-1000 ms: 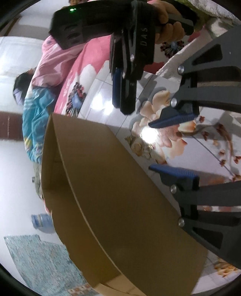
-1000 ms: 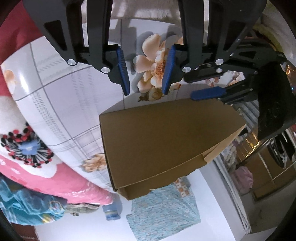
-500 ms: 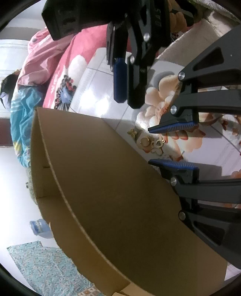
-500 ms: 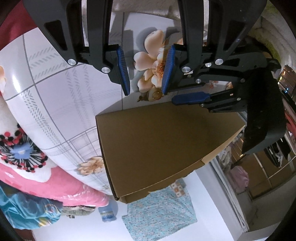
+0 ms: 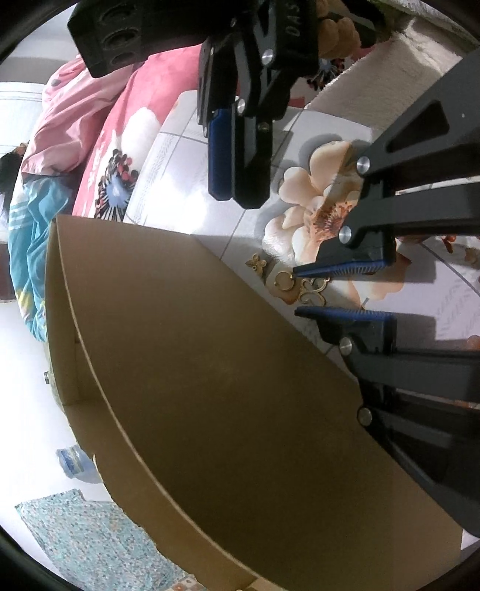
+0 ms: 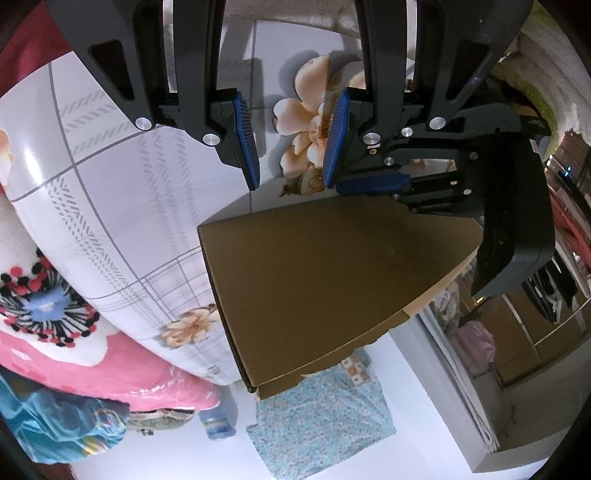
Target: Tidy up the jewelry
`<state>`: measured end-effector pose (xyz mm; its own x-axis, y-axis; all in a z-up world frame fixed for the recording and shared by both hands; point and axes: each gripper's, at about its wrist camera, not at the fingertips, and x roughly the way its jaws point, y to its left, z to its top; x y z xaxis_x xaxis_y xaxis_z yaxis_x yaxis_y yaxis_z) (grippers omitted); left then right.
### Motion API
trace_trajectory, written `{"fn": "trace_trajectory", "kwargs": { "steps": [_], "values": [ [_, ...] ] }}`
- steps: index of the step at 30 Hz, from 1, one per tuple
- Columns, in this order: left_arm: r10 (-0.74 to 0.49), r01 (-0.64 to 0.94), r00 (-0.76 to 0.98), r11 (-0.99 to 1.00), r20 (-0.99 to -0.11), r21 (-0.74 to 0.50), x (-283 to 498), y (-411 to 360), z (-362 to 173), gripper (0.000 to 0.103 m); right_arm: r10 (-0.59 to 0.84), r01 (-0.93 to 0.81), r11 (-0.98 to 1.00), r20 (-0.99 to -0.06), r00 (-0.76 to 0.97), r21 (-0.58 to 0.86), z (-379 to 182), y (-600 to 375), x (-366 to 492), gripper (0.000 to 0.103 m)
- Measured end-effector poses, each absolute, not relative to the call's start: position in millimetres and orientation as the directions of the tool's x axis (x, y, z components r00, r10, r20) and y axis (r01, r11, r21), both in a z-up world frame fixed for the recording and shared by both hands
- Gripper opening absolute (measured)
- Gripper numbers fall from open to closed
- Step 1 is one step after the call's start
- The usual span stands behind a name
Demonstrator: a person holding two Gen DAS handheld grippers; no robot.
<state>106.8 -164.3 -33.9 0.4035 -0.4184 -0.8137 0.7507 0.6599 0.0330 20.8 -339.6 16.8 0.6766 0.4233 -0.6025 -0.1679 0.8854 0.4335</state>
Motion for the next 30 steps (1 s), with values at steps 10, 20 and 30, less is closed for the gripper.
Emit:
{"fn": "trace_trajectory", "kwargs": {
  "steps": [10, 20, 30],
  "values": [
    [-0.424, 0.749, 0.402, 0.662, -0.811, 0.025, 103, -162, -30, 0.015, 0.419, -0.164, 0.886, -0.598, 0.683, 0.433, 18, -342, 17, 0.033],
    [-0.436, 0.711, 0.434, 0.703, -0.788, 0.002, 96, -138, -13, 0.015, 0.413, -0.208, 0.901, -0.611, 0.676, 0.380, 24, -325, 19, 0.033],
    [-0.466, 0.691, 0.443, 0.722, -0.766, -0.039, 92, -117, -3, 0.015, 0.366, -0.275, 0.930, -0.668, 0.647, 0.243, 22, -285, 42, 0.023]
  ]
}}
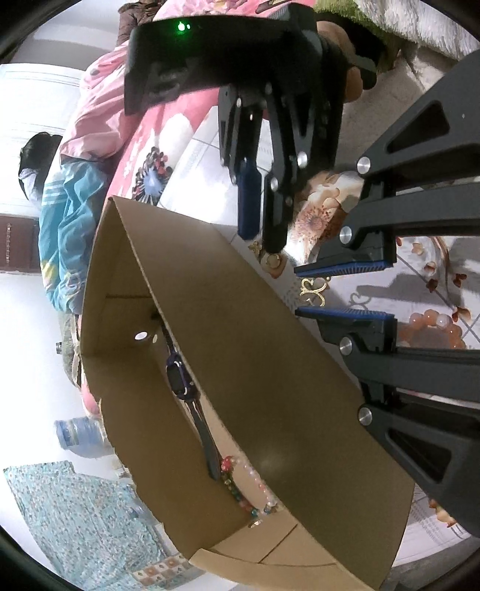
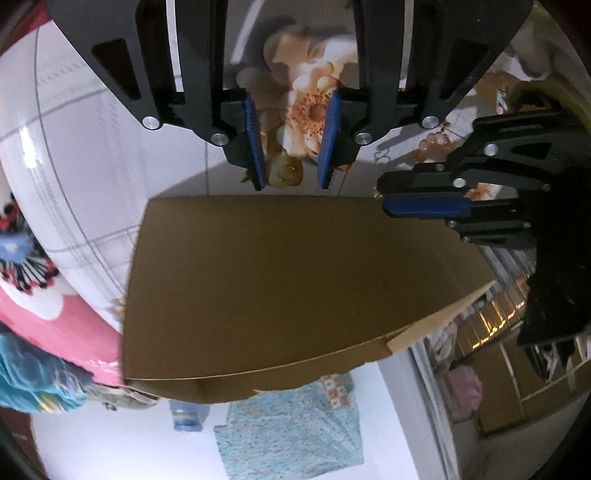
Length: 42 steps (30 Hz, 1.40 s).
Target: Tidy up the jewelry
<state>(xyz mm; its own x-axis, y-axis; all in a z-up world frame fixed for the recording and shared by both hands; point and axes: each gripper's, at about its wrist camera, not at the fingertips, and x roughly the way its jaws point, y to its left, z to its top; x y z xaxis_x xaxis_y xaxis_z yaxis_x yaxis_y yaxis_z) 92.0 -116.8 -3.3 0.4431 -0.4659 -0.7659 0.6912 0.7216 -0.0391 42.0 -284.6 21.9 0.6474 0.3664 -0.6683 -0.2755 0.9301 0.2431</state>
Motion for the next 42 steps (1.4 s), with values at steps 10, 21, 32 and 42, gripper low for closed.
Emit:
{"fn": "trace_trajectory", "kwargs": {
  "steps": [10, 21, 32, 42],
  "values": [
    [-0.487, 0.692, 0.436, 0.719, -0.757, -0.063, 93, -108, -5, 0.015, 0.284, -0.282, 0.951, -0.724, 0.629, 0.128, 17, -263, 54, 0.012],
    [-0.490, 0.693, 0.434, 0.718, -0.756, -0.067, 92, -106, -6, 0.015, 0.256, -0.290, 0.954, -0.726, 0.638, 0.082, 20, -249, 58, 0.008],
    [-0.490, 0.694, 0.434, 0.717, -0.756, -0.066, 91, -105, -5, 0.015, 0.272, -0.288, 0.952, -0.726, 0.631, 0.106, 21, -259, 53, 0.000],
    [-0.488, 0.695, 0.435, 0.716, -0.757, -0.063, 90, -105, -3, 0.015, 0.291, -0.279, 0.950, -0.725, 0.624, 0.141, 27, -274, 52, 0.006]
  ]
}}
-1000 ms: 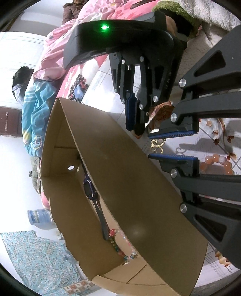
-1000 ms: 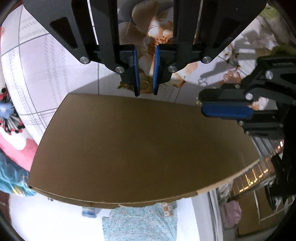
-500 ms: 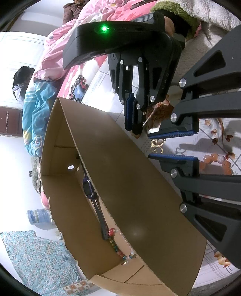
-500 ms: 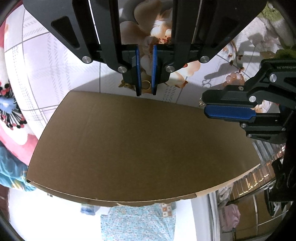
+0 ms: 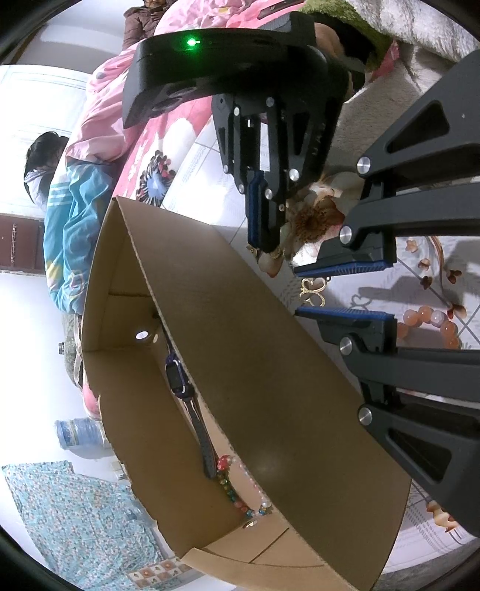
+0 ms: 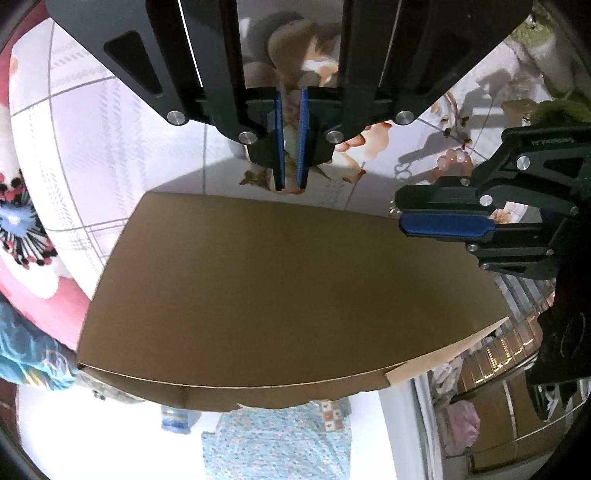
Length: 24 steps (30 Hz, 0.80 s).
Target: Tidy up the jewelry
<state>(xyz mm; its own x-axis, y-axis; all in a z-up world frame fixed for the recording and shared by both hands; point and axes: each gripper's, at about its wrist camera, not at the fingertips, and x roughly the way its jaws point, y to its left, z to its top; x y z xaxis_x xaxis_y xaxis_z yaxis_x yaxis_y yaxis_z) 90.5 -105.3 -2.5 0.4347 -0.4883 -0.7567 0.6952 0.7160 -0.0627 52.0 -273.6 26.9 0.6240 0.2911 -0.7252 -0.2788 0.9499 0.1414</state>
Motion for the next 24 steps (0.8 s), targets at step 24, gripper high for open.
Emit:
{"fn": "trace_trajectory", "kwargs": {
  "steps": [24],
  "values": [
    [-0.488, 0.702, 0.427, 0.709, -0.761, -0.060, 91, -106, -4, 0.015, 0.281, -0.347, 0.935, -0.742, 0.609, 0.069, 21, -252, 60, 0.009]
  ]
}}
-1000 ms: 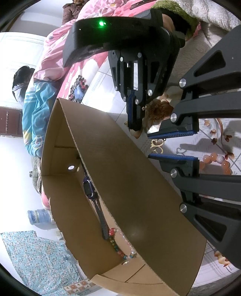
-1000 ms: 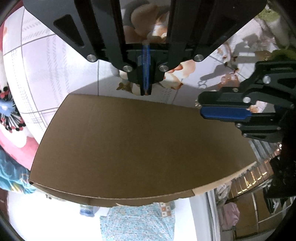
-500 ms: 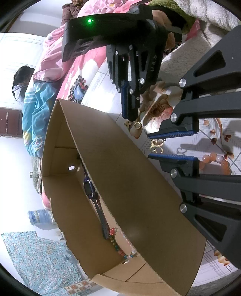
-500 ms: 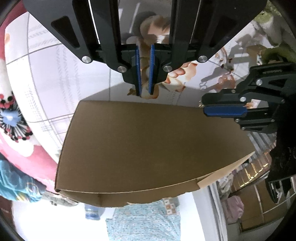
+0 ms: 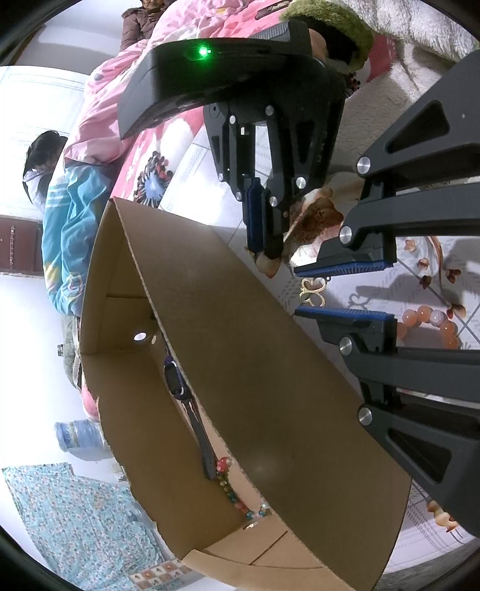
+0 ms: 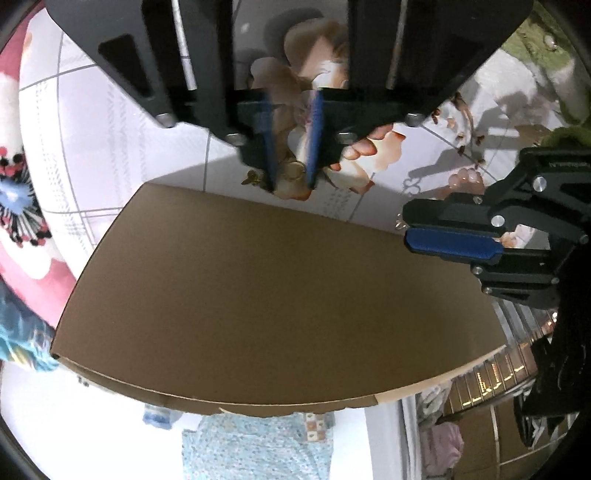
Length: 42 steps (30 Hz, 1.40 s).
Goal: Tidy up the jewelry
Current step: 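Lift the gold earring with the left gripper and carry it over the box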
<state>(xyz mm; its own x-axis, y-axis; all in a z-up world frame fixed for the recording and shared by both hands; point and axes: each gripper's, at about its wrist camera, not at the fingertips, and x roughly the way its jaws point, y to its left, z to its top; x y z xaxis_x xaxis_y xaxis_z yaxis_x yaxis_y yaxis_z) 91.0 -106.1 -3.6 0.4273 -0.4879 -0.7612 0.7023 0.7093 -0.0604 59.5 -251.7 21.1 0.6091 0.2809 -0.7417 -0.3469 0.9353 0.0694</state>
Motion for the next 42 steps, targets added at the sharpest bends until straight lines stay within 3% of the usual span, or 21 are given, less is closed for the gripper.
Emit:
{"fn": "trace_trajectory", "kwargs": {
  "steps": [15, 26, 29, 33, 39, 42],
  "values": [
    [-0.504, 0.708, 0.442, 0.704, -0.742, -0.056, 84, -104, 5, 0.015, 0.281, -0.321, 0.944, -0.708, 0.648, 0.081, 30, -260, 42, 0.008],
    [-0.615, 0.732, 0.525, 0.679, -0.589, -0.057, 78, -87, 80, 0.015, 0.326, -0.283, 0.945, -0.529, 0.784, 0.163, 101, -287, 18, 0.008],
    [-0.577, 0.710, 0.569, 0.705, -0.587, -0.005, 93, -87, 89, 0.015, 0.339, -0.292, 0.941, -0.504, 0.795, 0.172, 110, -279, 32, 0.008],
    [-0.500, 0.646, 0.578, 0.763, -0.646, -0.013, 129, -82, 79, 0.015, 0.378, -0.293, 0.926, -0.538, 0.754, 0.240, 105, -266, 77, 0.008],
    [-0.379, 0.568, 0.590, 0.823, -0.713, 0.033, 163, -74, 61, 0.015, 0.294, -0.221, 0.956, -0.609, 0.737, 0.195, 98, -238, 126, 0.009],
    [-0.312, 0.532, 0.602, 0.843, -0.735, 0.077, 172, -72, 53, 0.015, 0.261, -0.178, 0.965, -0.630, 0.731, 0.193, 93, -234, 139, 0.015]
  ]
}}
